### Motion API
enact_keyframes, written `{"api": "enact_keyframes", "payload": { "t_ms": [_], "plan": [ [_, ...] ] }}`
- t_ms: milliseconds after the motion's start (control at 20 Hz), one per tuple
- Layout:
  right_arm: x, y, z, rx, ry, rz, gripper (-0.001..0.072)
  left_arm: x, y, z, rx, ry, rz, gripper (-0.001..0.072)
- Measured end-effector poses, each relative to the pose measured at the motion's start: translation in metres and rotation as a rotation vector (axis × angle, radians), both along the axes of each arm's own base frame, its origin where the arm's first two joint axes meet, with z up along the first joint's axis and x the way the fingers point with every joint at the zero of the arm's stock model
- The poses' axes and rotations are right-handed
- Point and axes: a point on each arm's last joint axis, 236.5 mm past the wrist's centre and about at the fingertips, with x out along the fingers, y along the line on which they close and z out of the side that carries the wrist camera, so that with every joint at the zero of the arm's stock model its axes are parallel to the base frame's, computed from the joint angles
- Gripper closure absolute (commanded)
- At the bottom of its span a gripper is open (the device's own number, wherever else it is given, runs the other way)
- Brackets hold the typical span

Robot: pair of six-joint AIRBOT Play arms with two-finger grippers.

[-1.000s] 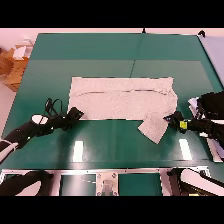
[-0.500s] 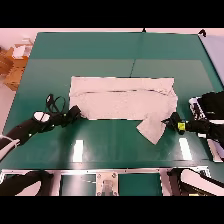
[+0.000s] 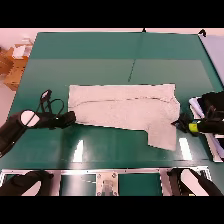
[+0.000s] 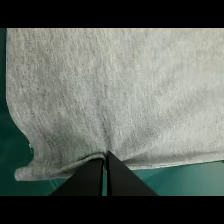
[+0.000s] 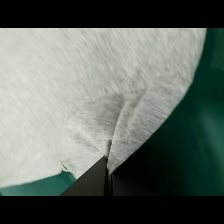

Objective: Fold the shirts.

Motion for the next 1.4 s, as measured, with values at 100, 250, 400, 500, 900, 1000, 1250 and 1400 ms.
{"api": "enact_keyframes", "payload": {
  "t_ms": [100,250,400,500,900,1000,1250,1400],
  "plan": [
    [0.013,-0.003,0.026,-0.031,-0.048,0.019,0.0699,0.015,0.000,0.021,0.006,-0.053,0.002,0.0687],
    [0.042,-0.002,0.057,-0.059,-0.120,0.049,0.0699,0.043,-0.002,0.043,0.014,-0.103,-0.001,0.0687],
    [0.086,-0.001,0.074,-0.058,-0.175,0.058,0.0699,0.082,-0.008,0.050,0.033,-0.124,-0.016,0.0687],
    [0.117,-0.002,0.076,-0.046,-0.192,0.060,0.0698,0.114,-0.009,0.049,0.052,-0.134,-0.020,0.0687],
    [0.227,-0.018,0.016,0.035,-0.144,0.051,0.0279,0.213,-0.011,0.006,0.079,-0.098,-0.004,-0.0005],
    [0.237,-0.025,0.013,0.038,-0.158,0.073,0.0166,0.223,-0.012,0.010,0.074,-0.100,-0.008,-0.0005],
    [0.230,-0.079,0.019,-0.031,-0.185,0.168,0.0094,0.226,0.006,0.047,0.104,-0.071,-0.099,-0.0004],
    [0.208,-0.101,0.003,-0.016,-0.130,0.222,0.0043,0.217,0.015,0.059,0.113,-0.030,-0.137,-0.0004]
  ]
}}
